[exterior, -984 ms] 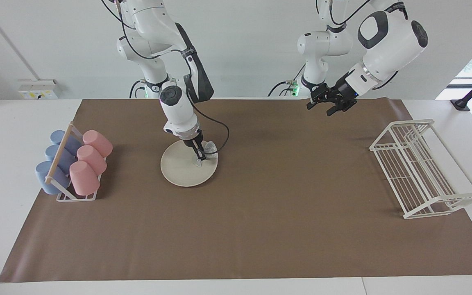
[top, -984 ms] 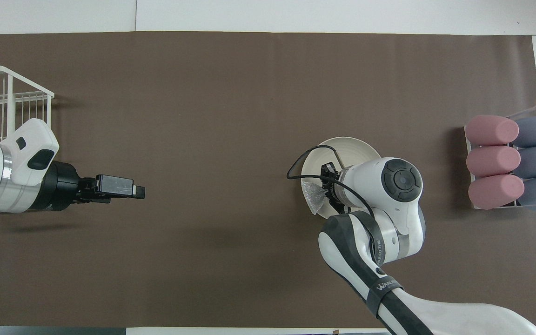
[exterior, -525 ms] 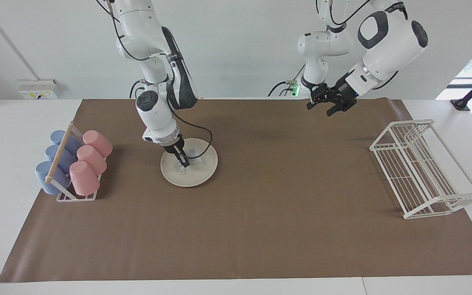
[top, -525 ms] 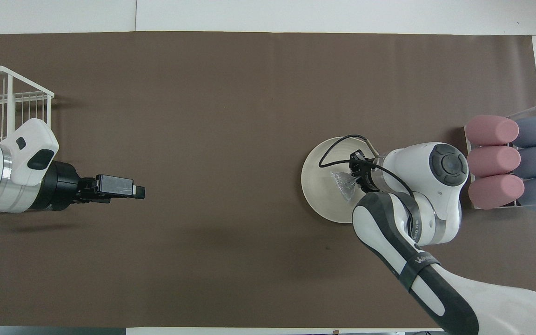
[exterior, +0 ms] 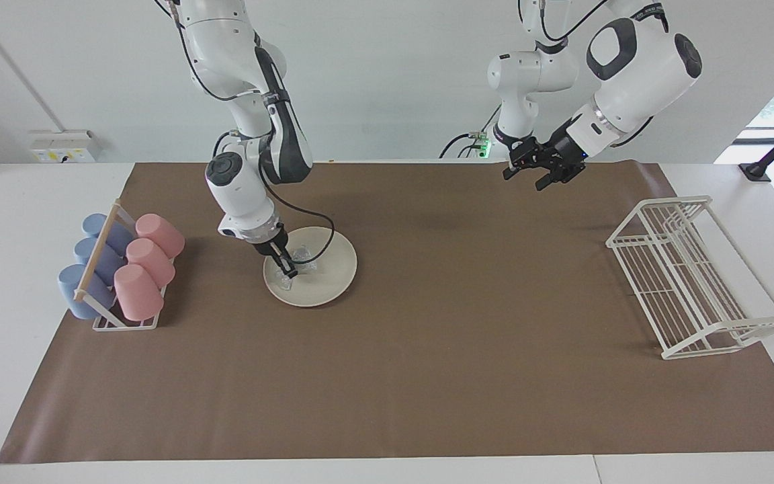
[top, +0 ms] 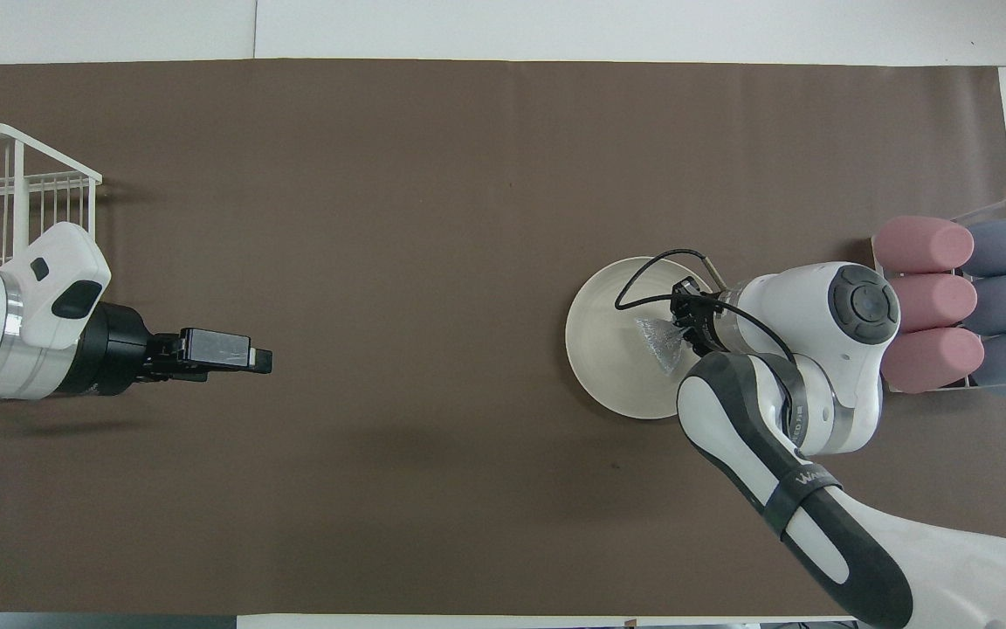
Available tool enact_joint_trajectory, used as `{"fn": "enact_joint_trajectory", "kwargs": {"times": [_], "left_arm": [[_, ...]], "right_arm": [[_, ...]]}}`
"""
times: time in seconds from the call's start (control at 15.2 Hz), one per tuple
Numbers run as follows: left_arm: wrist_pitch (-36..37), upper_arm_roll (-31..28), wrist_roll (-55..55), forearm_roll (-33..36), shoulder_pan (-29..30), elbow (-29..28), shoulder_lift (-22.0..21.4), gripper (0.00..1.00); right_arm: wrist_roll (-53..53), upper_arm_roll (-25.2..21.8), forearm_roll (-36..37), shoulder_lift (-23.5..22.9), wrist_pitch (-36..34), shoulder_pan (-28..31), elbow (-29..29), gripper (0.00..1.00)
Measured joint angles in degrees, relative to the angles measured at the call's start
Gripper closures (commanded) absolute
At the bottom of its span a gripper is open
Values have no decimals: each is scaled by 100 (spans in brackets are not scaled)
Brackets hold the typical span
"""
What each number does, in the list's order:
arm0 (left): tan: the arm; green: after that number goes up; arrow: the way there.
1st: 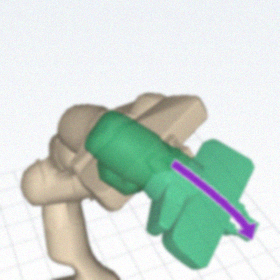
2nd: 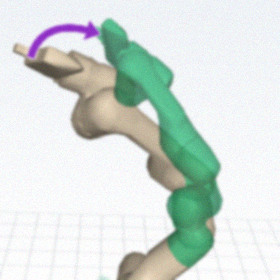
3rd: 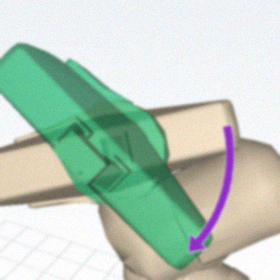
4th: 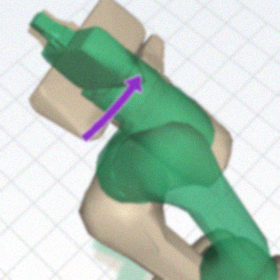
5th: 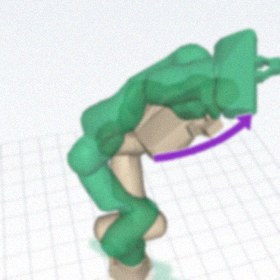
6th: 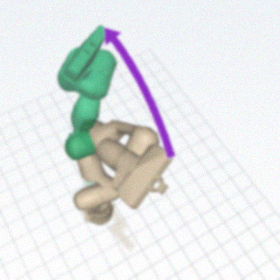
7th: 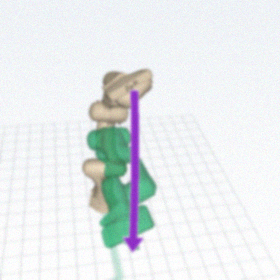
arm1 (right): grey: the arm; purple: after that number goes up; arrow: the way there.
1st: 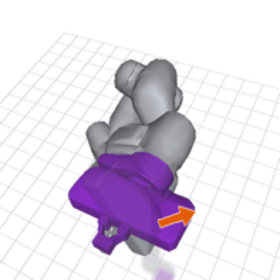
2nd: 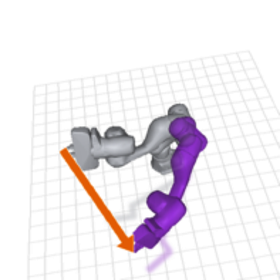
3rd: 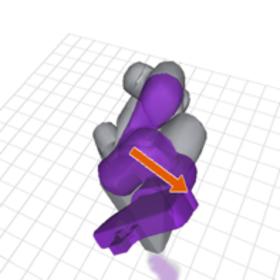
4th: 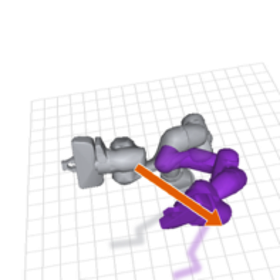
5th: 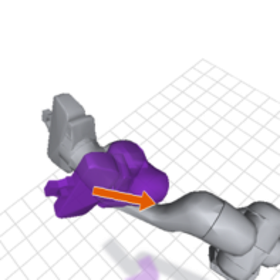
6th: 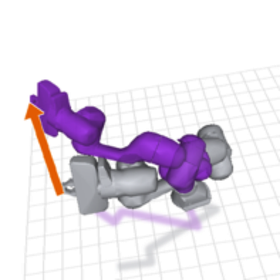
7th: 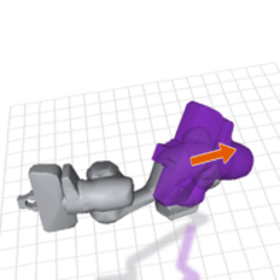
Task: Wipe plate with sponge
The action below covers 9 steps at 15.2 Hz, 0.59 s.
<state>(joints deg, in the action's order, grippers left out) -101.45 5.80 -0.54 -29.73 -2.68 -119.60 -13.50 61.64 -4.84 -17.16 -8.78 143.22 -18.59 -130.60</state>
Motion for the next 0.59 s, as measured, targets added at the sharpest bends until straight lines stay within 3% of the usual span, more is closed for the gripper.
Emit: {"fn": "enact_joint_trajectory", "kwargs": {"times": [0.39,0.59], "left_arm": [[0,1,0,0,0,0,0,0],[0,1,0,0,0,98,-1,0]], "right_arm": [[1622,22,0,-5,102,-910,-4,100],[2009,42,0,-16,132,-1061,-5,100]]}}
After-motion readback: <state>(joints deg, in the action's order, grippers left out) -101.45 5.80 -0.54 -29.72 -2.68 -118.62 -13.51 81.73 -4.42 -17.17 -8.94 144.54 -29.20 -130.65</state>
